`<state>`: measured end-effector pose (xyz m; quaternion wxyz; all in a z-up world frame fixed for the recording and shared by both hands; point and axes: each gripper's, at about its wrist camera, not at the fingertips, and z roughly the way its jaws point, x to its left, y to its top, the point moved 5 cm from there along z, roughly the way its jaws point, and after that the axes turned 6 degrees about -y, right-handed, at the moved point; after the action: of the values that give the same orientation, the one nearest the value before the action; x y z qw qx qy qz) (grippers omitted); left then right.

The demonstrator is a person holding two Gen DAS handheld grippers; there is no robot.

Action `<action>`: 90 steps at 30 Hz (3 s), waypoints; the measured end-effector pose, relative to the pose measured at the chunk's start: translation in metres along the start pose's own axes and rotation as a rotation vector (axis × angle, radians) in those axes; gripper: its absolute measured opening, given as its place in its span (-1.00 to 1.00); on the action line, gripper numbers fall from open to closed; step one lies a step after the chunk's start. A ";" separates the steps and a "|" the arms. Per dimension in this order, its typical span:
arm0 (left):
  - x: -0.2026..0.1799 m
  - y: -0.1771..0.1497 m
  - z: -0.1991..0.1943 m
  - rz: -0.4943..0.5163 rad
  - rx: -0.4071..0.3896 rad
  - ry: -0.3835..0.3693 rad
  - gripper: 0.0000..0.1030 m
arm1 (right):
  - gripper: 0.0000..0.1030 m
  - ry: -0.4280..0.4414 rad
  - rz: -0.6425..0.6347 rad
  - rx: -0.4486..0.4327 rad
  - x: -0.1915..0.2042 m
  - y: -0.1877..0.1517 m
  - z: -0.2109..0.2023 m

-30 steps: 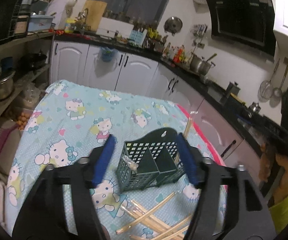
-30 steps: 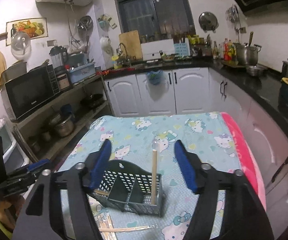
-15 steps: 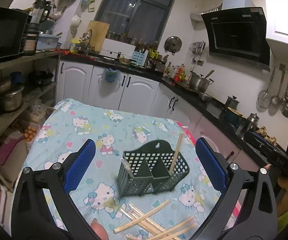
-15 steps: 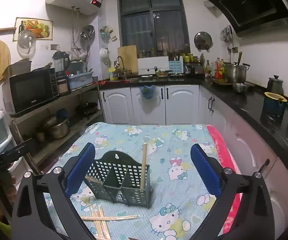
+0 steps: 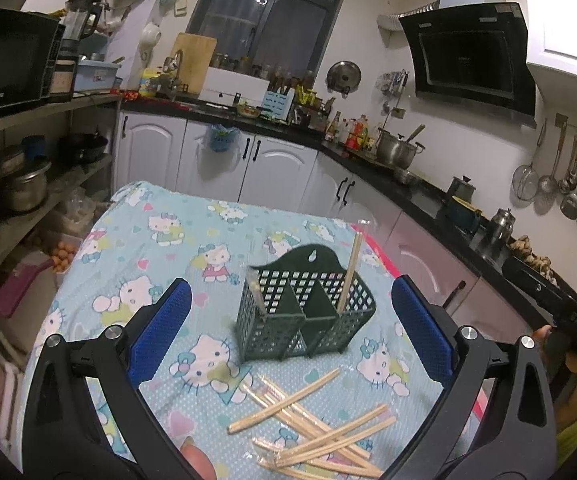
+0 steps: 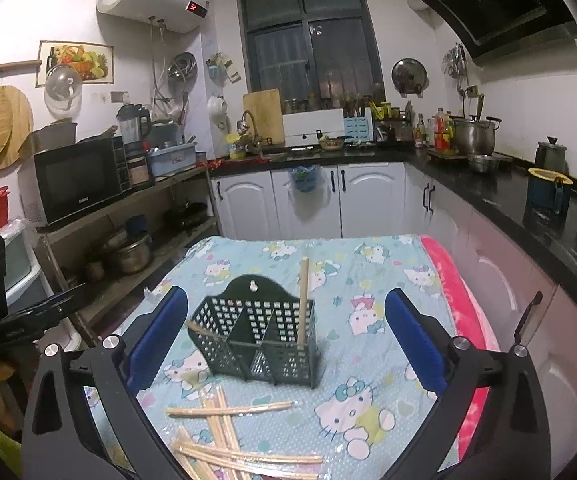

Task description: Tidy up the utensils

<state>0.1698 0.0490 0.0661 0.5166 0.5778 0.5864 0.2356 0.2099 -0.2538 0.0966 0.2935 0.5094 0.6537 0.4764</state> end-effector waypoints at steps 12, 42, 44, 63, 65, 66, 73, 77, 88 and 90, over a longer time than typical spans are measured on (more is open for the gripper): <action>0.001 -0.030 0.000 -0.008 0.052 0.006 0.79 | 0.87 -0.013 -0.026 0.043 0.005 -0.033 -0.006; 0.014 -0.101 0.015 -0.017 0.214 0.013 0.79 | 0.87 -0.097 -0.024 0.204 -0.021 -0.113 0.005; 0.016 -0.106 0.018 -0.021 0.228 0.011 0.79 | 0.87 -0.106 -0.018 0.219 -0.025 -0.120 0.006; 0.037 -0.148 0.040 -0.052 0.340 0.005 0.79 | 0.87 -0.094 -0.023 0.363 -0.030 -0.177 0.030; 0.039 -0.151 0.043 -0.062 0.351 -0.003 0.79 | 0.85 -0.090 -0.021 0.378 -0.030 -0.183 0.034; 0.040 -0.152 0.045 -0.066 0.355 -0.004 0.79 | 0.81 -0.085 -0.022 0.388 -0.029 -0.187 0.036; 0.049 -0.166 0.057 -0.096 0.392 -0.011 0.66 | 0.42 -0.045 -0.003 0.459 -0.029 -0.205 0.053; 0.055 -0.172 0.064 -0.135 0.411 -0.022 0.52 | 0.29 -0.027 0.003 0.486 -0.027 -0.212 0.062; 0.073 -0.168 0.082 -0.291 0.401 -0.073 0.22 | 0.02 0.011 0.067 0.535 -0.032 -0.219 0.075; 0.073 -0.169 0.086 -0.309 0.405 -0.082 0.12 | -0.05 0.016 0.076 0.542 -0.033 -0.220 0.076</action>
<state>0.1867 0.0515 -0.1359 0.4433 0.5820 0.6817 0.0079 0.2012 -0.2664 -0.1385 0.1231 0.5896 0.7402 0.2988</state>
